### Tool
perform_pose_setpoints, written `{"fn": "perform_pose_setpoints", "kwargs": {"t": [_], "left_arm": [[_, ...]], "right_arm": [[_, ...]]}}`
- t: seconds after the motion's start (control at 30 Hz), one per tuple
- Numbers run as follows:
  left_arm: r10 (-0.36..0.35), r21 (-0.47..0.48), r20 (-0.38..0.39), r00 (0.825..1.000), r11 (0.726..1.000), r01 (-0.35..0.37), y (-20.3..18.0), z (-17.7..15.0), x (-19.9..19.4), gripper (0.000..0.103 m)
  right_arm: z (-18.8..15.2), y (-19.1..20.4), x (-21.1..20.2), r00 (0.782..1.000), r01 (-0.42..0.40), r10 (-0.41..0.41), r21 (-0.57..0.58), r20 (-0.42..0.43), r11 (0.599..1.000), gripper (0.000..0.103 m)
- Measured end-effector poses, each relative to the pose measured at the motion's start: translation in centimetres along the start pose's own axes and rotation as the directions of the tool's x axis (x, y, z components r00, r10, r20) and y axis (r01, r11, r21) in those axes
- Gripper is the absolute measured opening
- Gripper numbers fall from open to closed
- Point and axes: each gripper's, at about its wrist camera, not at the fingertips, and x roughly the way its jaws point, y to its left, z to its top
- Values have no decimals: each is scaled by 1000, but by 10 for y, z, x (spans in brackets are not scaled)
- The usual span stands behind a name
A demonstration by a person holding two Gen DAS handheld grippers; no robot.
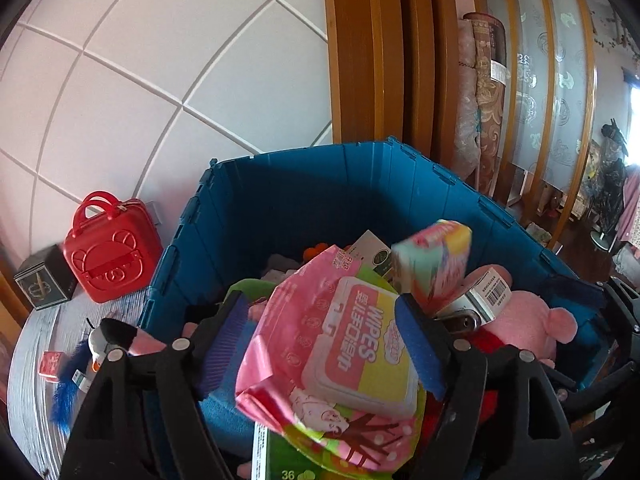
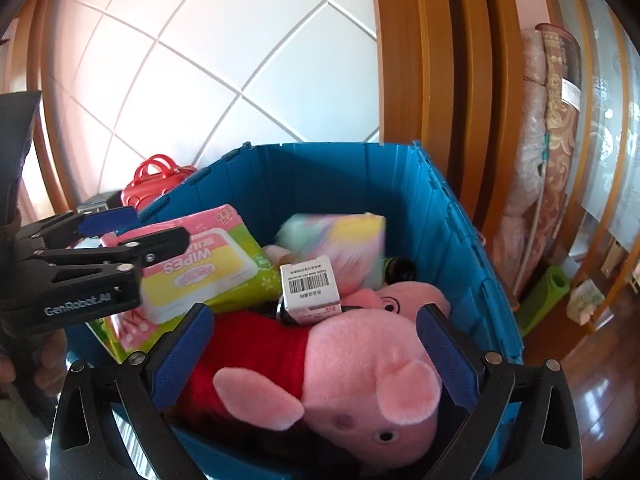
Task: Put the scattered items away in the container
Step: 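Carry the pad pack and medicine box into the blue bin and open both tools, then withdraw both tools from the bin back over the bed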
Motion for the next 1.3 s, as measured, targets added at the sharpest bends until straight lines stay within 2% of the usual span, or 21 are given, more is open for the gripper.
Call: {"fn": "perform_pose_setpoints", "kwargs": {"t": [0.43, 0.7, 0.93, 1.17, 1.3], "left_arm": [[85, -105, 54, 995, 991, -79, 38, -28, -46, 77], [166, -184, 54, 985, 971, -154, 87, -52, -72, 77], [199, -240, 55, 978, 954, -180, 155, -78, -100, 77], [223, -275, 49, 974, 940, -201, 247, -117, -136, 78], [254, -314, 10, 967, 919, -238, 311, -150, -152, 77]], "right_arm": [[-2, 29, -19, 998, 12, -8, -62, 61, 998, 103], [3, 64, -20, 996, 1, 8, -98, 88, 995, 103], [8, 132, -24, 993, -17, 33, -138, 110, 990, 103], [9, 235, -32, 987, -49, 76, -187, 140, 981, 103], [3, 294, -27, 984, -95, 122, -198, 126, 976, 103]]}}
